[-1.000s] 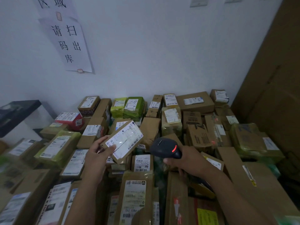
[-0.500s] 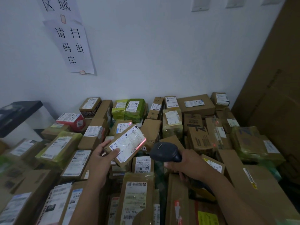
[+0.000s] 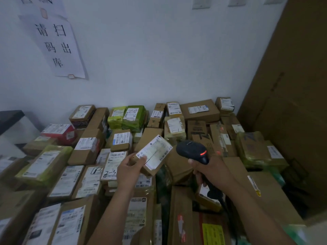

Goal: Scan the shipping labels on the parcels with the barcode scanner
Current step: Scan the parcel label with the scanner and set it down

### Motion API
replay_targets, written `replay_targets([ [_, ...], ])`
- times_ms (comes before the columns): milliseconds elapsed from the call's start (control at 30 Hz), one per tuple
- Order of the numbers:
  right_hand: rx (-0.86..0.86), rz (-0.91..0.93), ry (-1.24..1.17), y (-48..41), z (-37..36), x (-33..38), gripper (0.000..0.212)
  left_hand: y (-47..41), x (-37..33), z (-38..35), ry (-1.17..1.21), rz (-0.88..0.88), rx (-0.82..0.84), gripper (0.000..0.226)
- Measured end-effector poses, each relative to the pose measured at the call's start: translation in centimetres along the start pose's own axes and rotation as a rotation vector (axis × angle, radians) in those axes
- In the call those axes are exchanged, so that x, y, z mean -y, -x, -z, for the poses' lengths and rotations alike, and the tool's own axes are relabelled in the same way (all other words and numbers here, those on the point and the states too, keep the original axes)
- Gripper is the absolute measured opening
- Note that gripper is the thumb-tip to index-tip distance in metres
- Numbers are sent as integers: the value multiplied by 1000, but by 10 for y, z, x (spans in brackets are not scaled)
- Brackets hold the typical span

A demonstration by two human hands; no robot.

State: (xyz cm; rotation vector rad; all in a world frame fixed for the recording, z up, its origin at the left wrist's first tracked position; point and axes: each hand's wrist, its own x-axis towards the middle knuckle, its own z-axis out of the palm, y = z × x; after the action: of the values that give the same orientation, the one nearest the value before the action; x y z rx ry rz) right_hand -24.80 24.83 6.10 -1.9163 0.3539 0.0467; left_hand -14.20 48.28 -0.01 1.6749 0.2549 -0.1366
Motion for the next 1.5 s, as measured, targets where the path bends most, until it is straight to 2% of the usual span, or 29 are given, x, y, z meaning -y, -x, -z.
replay_targets([
  [100,-95,-35,-61,-2,8,-12,38,-3,14,-35,-14,111,96,35],
  [233,-136,-54,-107,-3,11,-24,28,-8,32,-73,40,287,159,34],
  [300,-118,-79,-81,-4,11,-29,28,-7,35,-86,41,307,140,28],
  [400,-87,-93,-33,-7,6,-33,28,-8,30,-94,-76,259,134,32],
  [533,-48,-74,-17,-17,-6,-31,22,-11,19,-83,-223,190,239,40],
  [667,-19,-53,-18,-31,-25,-23,15,-13,23,-45,-577,-119,193,28],
  [733,19,-46,-34,-37,-36,-22,8,-12,34,-21,-684,-193,146,25],
  [867,50,-42,-25,-42,-61,-20,14,11,54,14,-868,-150,12,56],
  [967,93,-60,-28,-38,-78,-22,18,37,66,22,-1045,-65,27,92],
  [1033,134,-75,-17,-31,-87,-24,20,50,73,24,-1027,-16,33,110],
  [1133,210,-128,-38,-19,-96,-31,25,55,77,26,-931,40,11,121],
  [1200,252,-187,-105,-11,-103,-39,21,53,76,34,-832,112,2,111],
  [1233,271,-218,-146,-7,-108,-44,19,53,75,40,-765,141,2,96],
  [1333,335,-293,-271,5,-123,-56,20,62,74,62,-643,218,60,29],
  [1367,337,-308,-298,9,-129,-59,20,68,75,68,-598,256,83,16],
  [1467,294,-335,-407,20,-138,-62,22,89,77,79,-377,340,135,7],
  [1500,283,-342,-436,22,-138,-61,28,96,76,82,-312,344,153,14],
])
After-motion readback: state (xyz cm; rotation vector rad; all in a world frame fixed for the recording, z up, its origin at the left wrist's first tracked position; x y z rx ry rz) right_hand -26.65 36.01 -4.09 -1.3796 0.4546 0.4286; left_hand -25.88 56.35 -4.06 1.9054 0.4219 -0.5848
